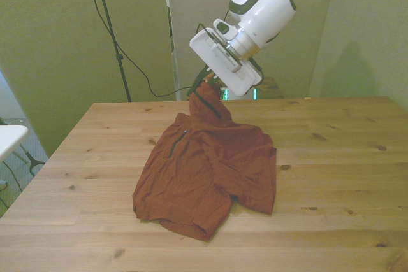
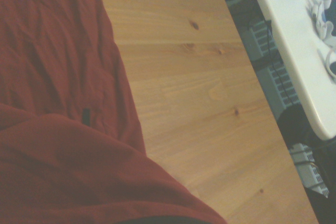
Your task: Fold the shorts
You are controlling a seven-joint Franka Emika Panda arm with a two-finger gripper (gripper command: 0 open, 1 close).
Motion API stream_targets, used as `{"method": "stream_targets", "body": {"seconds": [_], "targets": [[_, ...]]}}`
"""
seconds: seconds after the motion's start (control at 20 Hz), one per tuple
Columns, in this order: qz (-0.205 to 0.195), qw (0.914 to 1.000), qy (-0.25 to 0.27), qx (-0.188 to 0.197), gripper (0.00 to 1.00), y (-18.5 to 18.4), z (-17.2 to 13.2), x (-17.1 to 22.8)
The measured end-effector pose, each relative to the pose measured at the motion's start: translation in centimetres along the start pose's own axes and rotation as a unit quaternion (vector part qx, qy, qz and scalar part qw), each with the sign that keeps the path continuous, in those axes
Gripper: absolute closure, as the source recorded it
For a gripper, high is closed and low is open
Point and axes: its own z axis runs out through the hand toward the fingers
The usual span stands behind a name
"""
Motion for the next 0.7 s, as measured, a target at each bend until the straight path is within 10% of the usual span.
{"method": "stream_targets", "body": {"seconds": [0.15,0.2,0.7], "targets": [[-0.003,0.9998,-0.013,-0.015,1.0,1.3,2.5,-0.3],[-0.004,0.9998,-0.017,-0.013,0.0,1.4,3.3,-0.6],[-0.03,0.9986,-0.042,-0.008,0.0,-1.0,7.8,-2.8]]}}
